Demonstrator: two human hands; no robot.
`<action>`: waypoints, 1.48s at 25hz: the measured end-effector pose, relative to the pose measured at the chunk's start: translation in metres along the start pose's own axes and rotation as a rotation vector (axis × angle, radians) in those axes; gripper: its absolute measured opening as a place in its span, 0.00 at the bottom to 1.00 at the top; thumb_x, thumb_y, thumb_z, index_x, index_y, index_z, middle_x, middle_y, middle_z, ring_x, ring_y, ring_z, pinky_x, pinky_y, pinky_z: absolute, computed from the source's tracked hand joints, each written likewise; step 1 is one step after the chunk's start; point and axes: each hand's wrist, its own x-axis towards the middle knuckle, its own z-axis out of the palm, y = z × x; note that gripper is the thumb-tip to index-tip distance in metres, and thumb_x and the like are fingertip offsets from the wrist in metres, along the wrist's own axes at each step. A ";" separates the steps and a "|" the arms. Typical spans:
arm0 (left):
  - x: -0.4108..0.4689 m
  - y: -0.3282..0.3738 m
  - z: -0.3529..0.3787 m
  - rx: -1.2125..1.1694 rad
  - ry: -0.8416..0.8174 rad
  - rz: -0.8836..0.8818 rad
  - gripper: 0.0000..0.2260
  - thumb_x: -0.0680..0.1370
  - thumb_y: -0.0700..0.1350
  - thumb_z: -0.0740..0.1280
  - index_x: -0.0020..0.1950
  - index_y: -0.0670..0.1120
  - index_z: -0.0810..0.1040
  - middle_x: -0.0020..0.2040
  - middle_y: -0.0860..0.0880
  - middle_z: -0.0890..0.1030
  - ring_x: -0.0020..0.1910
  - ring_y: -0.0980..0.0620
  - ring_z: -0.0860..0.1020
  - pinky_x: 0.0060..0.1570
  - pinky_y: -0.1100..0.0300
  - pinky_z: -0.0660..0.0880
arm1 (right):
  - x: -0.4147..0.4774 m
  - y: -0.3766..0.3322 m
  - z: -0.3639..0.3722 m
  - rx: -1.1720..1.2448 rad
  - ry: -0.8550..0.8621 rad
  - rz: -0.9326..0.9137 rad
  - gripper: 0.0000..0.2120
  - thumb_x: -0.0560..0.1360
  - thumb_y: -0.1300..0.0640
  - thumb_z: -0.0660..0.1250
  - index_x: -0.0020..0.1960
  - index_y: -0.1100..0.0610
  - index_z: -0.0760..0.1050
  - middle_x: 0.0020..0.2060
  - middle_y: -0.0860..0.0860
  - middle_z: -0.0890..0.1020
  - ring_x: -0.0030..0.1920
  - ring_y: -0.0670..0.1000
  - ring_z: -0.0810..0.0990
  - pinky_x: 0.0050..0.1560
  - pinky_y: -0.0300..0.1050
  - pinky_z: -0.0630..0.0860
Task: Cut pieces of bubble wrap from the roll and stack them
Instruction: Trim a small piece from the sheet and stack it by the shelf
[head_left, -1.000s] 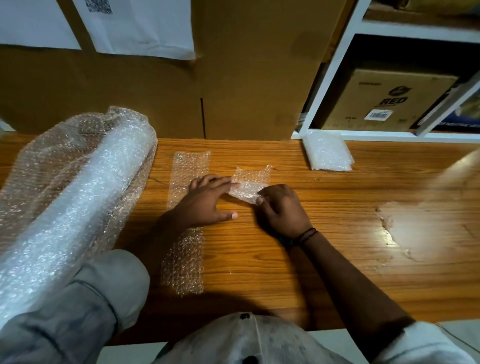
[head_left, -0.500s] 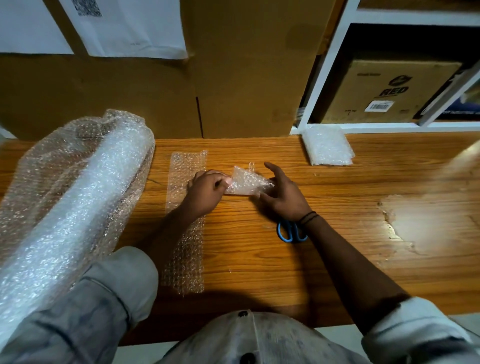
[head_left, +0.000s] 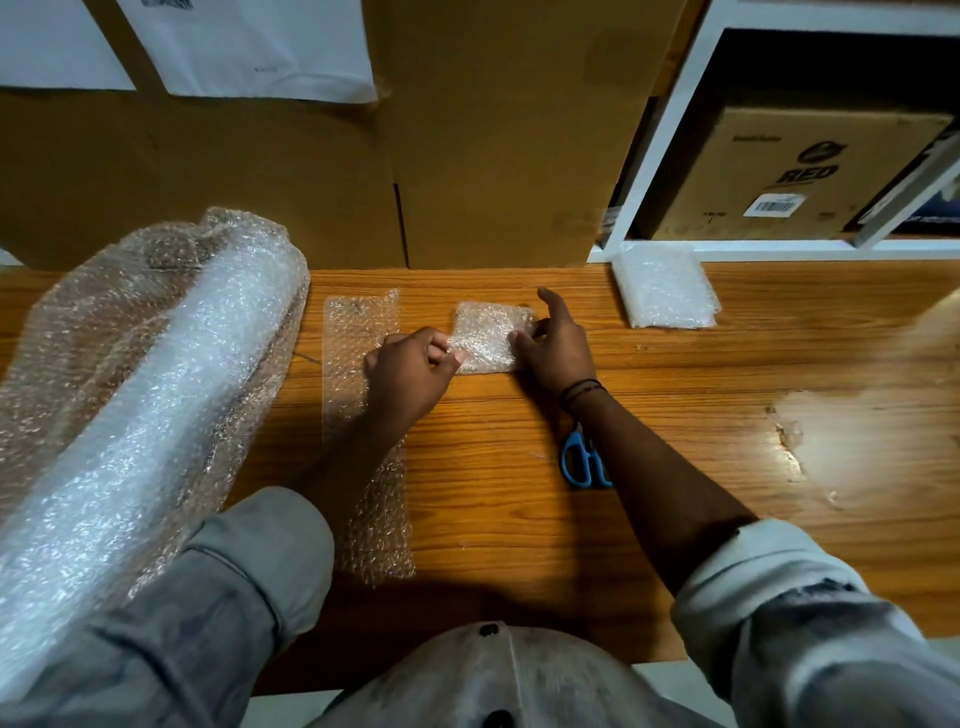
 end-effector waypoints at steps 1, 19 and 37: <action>0.001 0.001 0.001 -0.003 -0.001 -0.006 0.12 0.78 0.59 0.71 0.56 0.54 0.81 0.40 0.59 0.81 0.53 0.51 0.79 0.58 0.52 0.59 | 0.002 0.000 0.001 0.009 0.016 0.015 0.35 0.78 0.55 0.73 0.81 0.53 0.62 0.47 0.51 0.83 0.50 0.55 0.83 0.55 0.51 0.80; 0.006 0.002 0.002 0.516 -0.013 0.439 0.10 0.79 0.52 0.71 0.60 0.60 0.84 0.66 0.55 0.78 0.68 0.45 0.70 0.63 0.44 0.62 | -0.006 0.001 0.010 -0.110 0.014 -0.025 0.30 0.77 0.52 0.74 0.75 0.57 0.69 0.65 0.57 0.78 0.65 0.57 0.77 0.65 0.48 0.72; 0.008 0.051 -0.014 -0.784 -0.147 0.248 0.14 0.79 0.34 0.68 0.52 0.53 0.86 0.80 0.46 0.65 0.79 0.53 0.65 0.70 0.53 0.72 | -0.006 -0.011 -0.019 0.732 -0.395 0.447 0.23 0.65 0.49 0.80 0.56 0.58 0.80 0.39 0.52 0.83 0.35 0.50 0.75 0.34 0.44 0.66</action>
